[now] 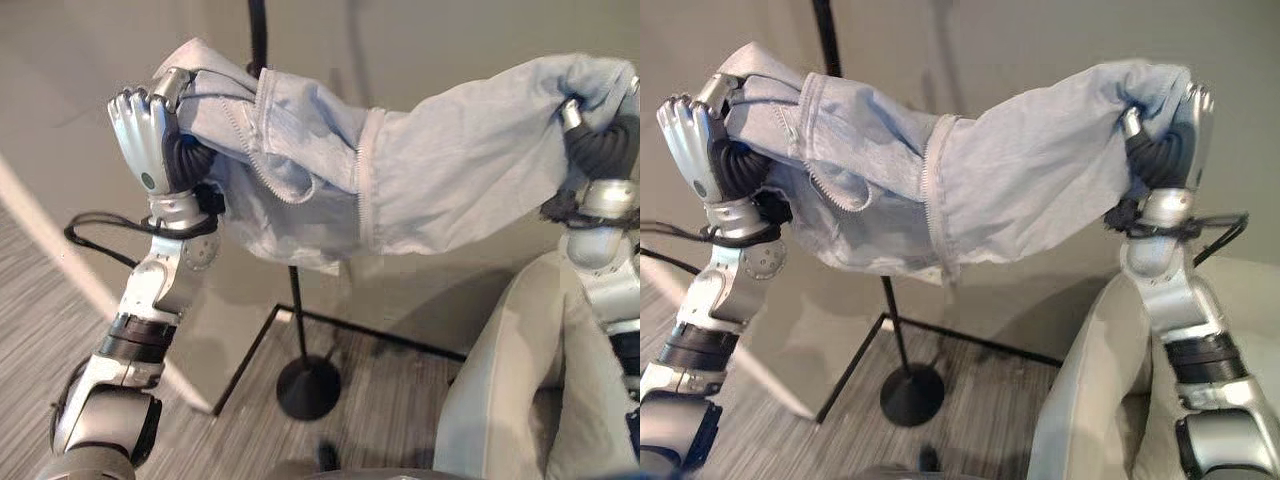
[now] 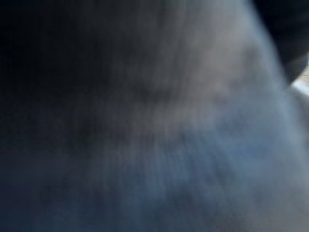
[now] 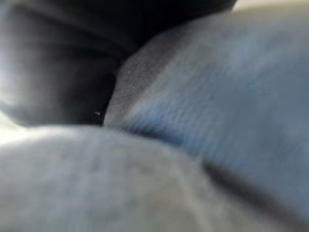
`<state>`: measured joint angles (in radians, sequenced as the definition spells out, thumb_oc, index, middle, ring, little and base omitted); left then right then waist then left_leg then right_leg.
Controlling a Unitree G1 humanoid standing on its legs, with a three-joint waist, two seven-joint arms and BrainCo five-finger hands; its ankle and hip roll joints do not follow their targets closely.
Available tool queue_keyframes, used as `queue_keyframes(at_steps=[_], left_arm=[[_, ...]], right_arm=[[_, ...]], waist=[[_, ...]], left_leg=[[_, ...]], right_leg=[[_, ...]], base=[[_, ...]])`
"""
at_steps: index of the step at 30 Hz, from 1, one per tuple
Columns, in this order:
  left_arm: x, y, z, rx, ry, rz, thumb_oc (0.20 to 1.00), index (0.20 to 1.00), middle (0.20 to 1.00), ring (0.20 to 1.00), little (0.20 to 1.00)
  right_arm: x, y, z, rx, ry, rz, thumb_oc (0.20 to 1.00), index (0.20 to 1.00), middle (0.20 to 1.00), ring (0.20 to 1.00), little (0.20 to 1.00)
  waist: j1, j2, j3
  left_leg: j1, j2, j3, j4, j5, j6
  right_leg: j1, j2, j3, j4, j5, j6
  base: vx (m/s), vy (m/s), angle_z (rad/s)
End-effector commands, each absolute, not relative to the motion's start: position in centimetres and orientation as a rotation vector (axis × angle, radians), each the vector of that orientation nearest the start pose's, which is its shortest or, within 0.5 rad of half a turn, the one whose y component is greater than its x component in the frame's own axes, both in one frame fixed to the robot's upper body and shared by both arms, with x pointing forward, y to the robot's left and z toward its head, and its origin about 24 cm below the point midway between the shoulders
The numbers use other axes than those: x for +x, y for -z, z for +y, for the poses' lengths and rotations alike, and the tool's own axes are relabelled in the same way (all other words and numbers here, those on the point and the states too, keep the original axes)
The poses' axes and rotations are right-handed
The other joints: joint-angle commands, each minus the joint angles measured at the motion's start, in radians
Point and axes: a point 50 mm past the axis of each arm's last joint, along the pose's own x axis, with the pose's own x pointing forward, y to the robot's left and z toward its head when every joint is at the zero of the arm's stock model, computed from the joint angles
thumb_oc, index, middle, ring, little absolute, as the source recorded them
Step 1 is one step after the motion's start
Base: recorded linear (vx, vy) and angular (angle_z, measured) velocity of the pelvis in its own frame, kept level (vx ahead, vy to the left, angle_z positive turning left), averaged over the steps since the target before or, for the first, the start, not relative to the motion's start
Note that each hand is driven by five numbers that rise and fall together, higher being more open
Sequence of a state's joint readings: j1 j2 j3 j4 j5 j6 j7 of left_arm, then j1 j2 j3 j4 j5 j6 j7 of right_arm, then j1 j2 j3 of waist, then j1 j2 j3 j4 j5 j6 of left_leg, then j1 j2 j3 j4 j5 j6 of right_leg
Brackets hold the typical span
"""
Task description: Hang the clothes on the sofa on the clothes rack.
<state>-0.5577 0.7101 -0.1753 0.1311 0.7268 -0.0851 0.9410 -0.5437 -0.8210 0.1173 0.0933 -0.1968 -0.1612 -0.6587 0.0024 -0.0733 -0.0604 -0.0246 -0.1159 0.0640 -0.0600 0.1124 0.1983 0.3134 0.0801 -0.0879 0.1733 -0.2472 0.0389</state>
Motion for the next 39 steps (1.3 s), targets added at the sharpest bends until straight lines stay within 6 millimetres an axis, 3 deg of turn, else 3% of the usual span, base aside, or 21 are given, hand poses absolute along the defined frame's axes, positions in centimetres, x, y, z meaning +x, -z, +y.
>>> queue_keyframes(at_steps=[1, 6, 16, 27, 34, 39], left_arm=[[29.8, -24.6, 24.5, 1.219, -0.872, -1.083, 0.2, 0.2, 0.2, 0.2, 0.2], [29.0, -25.0, 26.0, 1.259, -0.933, -1.063, 0.2, 0.2, 0.2, 0.2, 0.2], [26.0, -26.6, 30.4, 1.386, -1.125, -1.045, 0.2, 0.2, 0.2, 0.2, 0.2], [24.8, -28.2, 33.2, 1.497, -1.197, -0.978, 0.2, 0.2, 0.2, 0.2, 0.2], [23.2, -29.3, 36.1, 1.592, -1.28, -0.87, 0.2, 0.2, 0.2, 0.2, 0.2], [22.7, -28.4, 37.8, 1.678, -1.274, -0.733, 0.2, 0.2, 0.2, 0.2, 0.2]], right_arm=[[30.7, -29.6, -24.4, -0.873, 0.586, -0.99, 0.2, 0.2, 0.2, 0.2, 0.2], [30.7, -30.7, -24.9, -0.907, 0.625, -1.002, 0.2, 0.2, 0.2, 0.2, 0.2], [28.7, -32.0, -27.0, -0.895, 0.757, -1.069, 0.2, 0.2, 0.2, 0.2, 0.2], [27.3, -35.1, -26.6, -0.857, 0.779, -1.19, 0.2, 0.2, 0.2, 0.2, 0.2], [26.4, -37.5, -26.7, -0.861, 0.82, -1.252, 0.2, 0.2, 0.2, 0.2, 0.2], [26.2, -37.9, -26.7, -0.87, 0.809, -1.256, 0.2, 0.2, 0.2, 0.2, 0.2]], waist=[[0.063, -0.014, -0.024], [0.075, -0.019, -0.029], [0.1, -0.029, -0.038], [0.109, -0.034, -0.042], [0.118, -0.037, -0.047], [0.121, -0.037, -0.045]], left_leg=[[0.02, 0.067, 0.029, -0.027, -0.039, -0.199], [0.029, 0.06, 0.026, -0.027, -0.054, -0.194], [0.037, 0.046, 0.01, -0.027, -0.075, -0.186], [0.046, 0.044, 0.003, -0.027, -0.081, -0.187], [0.042, 0.04, -0.002, -0.027, -0.085, -0.188], [0.043, 0.038, -0.004, -0.027, -0.087, -0.186]], right_leg=[[-0.091, -0.162, 0.054, -0.176, 0.205, 0.068], [-0.088, -0.166, 0.045, -0.173, 0.214, 0.076], [-0.084, -0.172, 0.019, -0.165, 0.224, 0.091], [-0.08, -0.173, 0.006, -0.166, 0.229, 0.097], [-0.079, -0.175, -0.003, -0.169, 0.238, 0.102], [-0.08, -0.178, -0.01, -0.168, 0.241, 0.104]], base=[[0.22, 0.082, 0.28], [0.09, 0.036, 0.44], [0.03, 0.007, 0.14], [0.01, -0.004, 0.0], [0.0, 0.0, 0.0], [0.0, 0.002, 0.01]])
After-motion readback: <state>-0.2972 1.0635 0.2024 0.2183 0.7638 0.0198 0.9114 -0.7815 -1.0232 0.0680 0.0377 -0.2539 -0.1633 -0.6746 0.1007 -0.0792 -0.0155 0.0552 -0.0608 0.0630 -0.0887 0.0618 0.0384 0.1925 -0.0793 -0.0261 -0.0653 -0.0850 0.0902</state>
